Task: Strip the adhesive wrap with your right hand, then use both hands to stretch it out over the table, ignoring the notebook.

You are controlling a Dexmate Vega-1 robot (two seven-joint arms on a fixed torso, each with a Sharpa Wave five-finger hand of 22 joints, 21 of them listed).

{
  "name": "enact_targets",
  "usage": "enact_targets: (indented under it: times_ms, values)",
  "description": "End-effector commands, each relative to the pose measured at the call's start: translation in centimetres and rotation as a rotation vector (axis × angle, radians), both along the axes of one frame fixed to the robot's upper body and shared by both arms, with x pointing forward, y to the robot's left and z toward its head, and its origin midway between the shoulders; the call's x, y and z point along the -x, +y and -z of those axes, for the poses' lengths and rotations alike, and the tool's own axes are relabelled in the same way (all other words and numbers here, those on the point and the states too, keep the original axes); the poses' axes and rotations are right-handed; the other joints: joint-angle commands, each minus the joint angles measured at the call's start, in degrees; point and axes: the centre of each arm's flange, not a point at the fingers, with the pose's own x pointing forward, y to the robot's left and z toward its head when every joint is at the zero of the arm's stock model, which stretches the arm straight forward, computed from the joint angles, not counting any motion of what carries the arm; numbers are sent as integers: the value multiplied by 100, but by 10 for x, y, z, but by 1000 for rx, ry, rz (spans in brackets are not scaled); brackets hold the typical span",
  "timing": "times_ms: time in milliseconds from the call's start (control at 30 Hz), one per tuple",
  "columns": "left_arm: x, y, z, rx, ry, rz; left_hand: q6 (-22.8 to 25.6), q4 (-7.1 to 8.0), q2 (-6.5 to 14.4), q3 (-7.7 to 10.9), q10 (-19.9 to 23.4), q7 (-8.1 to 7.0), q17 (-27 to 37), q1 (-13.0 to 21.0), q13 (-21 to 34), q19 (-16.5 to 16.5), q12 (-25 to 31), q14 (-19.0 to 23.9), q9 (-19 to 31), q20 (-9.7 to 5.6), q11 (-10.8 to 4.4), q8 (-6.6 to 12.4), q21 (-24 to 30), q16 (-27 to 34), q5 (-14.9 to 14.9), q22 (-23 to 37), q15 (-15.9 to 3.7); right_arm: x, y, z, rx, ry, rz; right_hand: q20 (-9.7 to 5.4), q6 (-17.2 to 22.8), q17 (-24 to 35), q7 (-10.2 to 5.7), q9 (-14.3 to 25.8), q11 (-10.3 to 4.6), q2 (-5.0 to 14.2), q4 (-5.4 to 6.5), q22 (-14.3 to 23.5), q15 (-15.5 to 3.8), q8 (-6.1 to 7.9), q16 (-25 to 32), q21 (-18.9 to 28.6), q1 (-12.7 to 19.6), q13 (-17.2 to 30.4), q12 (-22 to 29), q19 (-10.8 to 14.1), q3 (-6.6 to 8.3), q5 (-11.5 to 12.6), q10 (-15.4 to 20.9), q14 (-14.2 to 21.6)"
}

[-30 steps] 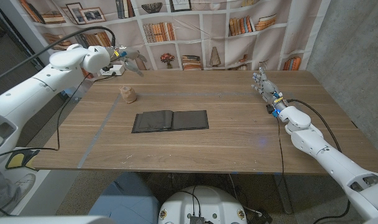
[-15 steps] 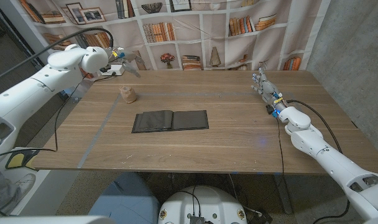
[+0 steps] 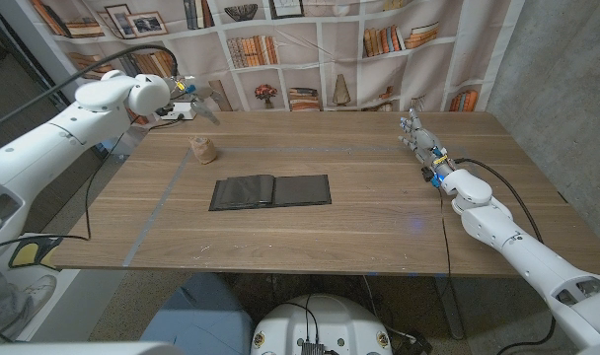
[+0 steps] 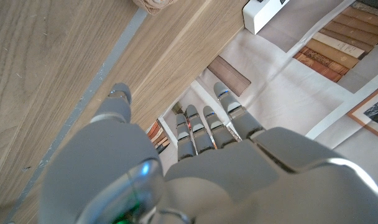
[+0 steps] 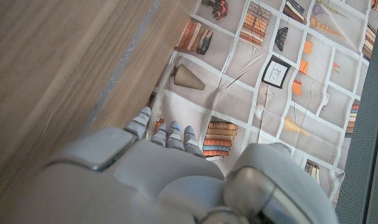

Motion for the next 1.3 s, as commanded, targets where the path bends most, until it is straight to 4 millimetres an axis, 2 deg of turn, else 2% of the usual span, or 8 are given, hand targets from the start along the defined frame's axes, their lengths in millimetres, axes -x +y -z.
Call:
enact_targets:
  times_ms: [33,300,633,1000,1033,1100,1300]
  values:
    - [0,9,2,16,26,-39,11,5,23,-16,61,22,15,58,33,25,44,52,18,-50,3,7,-17,8,-21,24,-1,3,1,1,6,1,8,5,-3,6,-1,1,5,17,-28,15,-46,-1,-7,7,54,22,-10,-8,5,-10,7,-157]
    - [0,14,3,15,40,-67,7,4,55,-10,58,15,16,88,35,13,39,54,19,-57,19,9,-34,4,-22,25,14,4,3,3,25,4,16,0,1,6,1,2,6,18,-31,15,-46,-1,-6,8,55,22,-11,-2,6,-11,9,-154]
    - [-4,19,-3,10,57,-93,33,-4,105,-1,95,25,15,149,40,8,46,87,19,-72,31,23,-58,6,-28,25,28,2,2,10,-98,8,-53,-1,3,6,-6,2,6,18,-34,15,-49,-2,-6,8,56,22,-9,3,8,-13,16,-148]
    - [-13,19,-3,-12,65,-86,30,-9,138,-5,103,17,14,199,45,-15,42,91,20,-131,45,24,-87,-5,-38,23,21,3,3,9,-78,3,-46,-5,66,6,-7,2,-9,23,-41,15,-51,20,2,8,65,22,3,9,13,-14,56,-122]
    - [-13,19,-4,-13,63,-84,43,-6,154,-2,104,31,16,206,46,-20,42,92,20,-134,47,29,-92,-5,-39,23,22,3,3,9,-81,5,-46,-1,87,6,-8,2,-7,23,-42,15,-53,27,3,8,67,22,5,9,14,-15,61,-120]
    - [-14,19,-4,-23,59,-86,49,20,337,58,116,50,31,275,52,-30,42,88,22,-115,87,32,-109,-3,-30,24,46,3,3,9,-82,7,-43,-1,92,5,-10,2,-5,23,-43,15,-56,28,4,8,67,22,4,11,14,-15,60,-115]
    - [-19,18,-4,-65,57,-84,105,14,390,70,137,40,29,313,56,-28,47,105,23,-124,79,53,-117,-2,-38,24,24,2,3,8,-71,5,-40,4,103,5,-6,2,6,22,-47,15,-52,29,5,10,71,22,9,19,16,-16,79,-108]
